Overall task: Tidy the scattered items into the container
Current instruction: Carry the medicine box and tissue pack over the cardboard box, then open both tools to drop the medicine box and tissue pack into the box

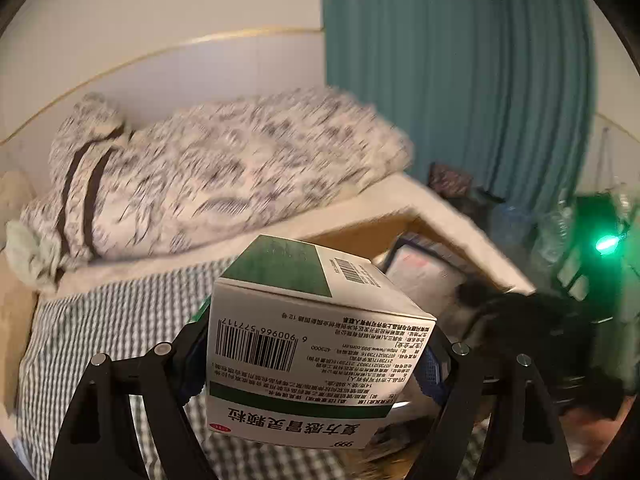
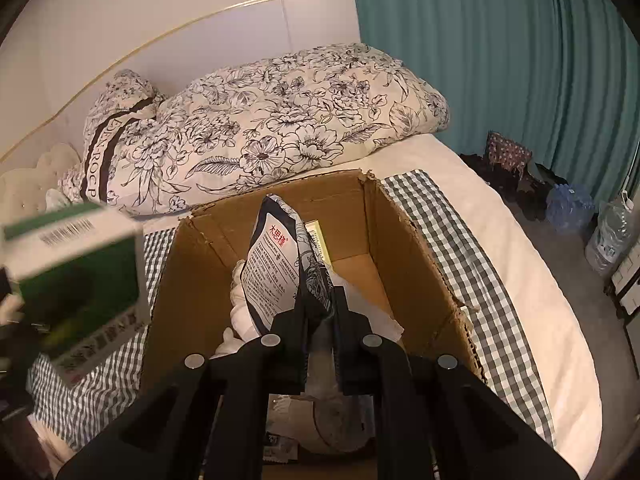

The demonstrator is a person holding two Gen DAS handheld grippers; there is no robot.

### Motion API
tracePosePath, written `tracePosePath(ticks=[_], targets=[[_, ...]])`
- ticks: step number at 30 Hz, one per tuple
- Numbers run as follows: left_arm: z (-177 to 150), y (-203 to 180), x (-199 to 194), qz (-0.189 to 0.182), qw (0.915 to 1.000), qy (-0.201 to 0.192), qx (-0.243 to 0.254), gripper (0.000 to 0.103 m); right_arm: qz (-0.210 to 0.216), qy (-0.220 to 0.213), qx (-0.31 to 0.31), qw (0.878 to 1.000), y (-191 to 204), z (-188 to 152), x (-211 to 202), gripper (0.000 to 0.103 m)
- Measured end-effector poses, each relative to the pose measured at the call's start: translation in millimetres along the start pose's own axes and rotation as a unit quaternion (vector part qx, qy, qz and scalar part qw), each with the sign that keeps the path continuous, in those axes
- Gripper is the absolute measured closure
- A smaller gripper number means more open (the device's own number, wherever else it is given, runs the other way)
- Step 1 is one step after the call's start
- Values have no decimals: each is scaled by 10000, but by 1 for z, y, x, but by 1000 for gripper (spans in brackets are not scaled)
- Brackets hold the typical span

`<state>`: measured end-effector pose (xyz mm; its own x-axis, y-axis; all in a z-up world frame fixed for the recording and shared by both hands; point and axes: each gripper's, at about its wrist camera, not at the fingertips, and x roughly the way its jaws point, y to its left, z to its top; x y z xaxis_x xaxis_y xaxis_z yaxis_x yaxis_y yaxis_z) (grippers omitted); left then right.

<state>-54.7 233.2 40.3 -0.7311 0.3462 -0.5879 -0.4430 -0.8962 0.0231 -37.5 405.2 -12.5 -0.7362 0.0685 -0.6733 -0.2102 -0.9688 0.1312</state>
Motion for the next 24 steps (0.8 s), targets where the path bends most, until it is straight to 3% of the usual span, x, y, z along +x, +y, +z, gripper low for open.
tracePosePath(ticks=[3, 6, 8, 12, 20, 24], targets=[[0, -9, 6, -245, 9996, 60, 144, 19, -11, 8, 23, 10000, -2, 0, 2, 94], [-8, -12, 21, -254, 9991, 293, 184, 17, -129, -38, 8, 9999, -5, 1, 1, 90], [-12, -12, 27, -166, 9987, 411, 246, 15, -292, -53, -19, 9996, -7, 1, 0, 83], [-11, -13, 24, 165, 9986, 310, 399, 2, -553, -226, 138, 9981, -15, 3, -9, 37], [-6, -18, 5, 122, 9985, 112, 520, 0, -409, -564, 376, 9969, -21, 10, -31, 34], [-3, -19, 1, -108, 9988, 90, 465, 0, -336, -651, 460, 9963, -23, 11, -39, 33]])
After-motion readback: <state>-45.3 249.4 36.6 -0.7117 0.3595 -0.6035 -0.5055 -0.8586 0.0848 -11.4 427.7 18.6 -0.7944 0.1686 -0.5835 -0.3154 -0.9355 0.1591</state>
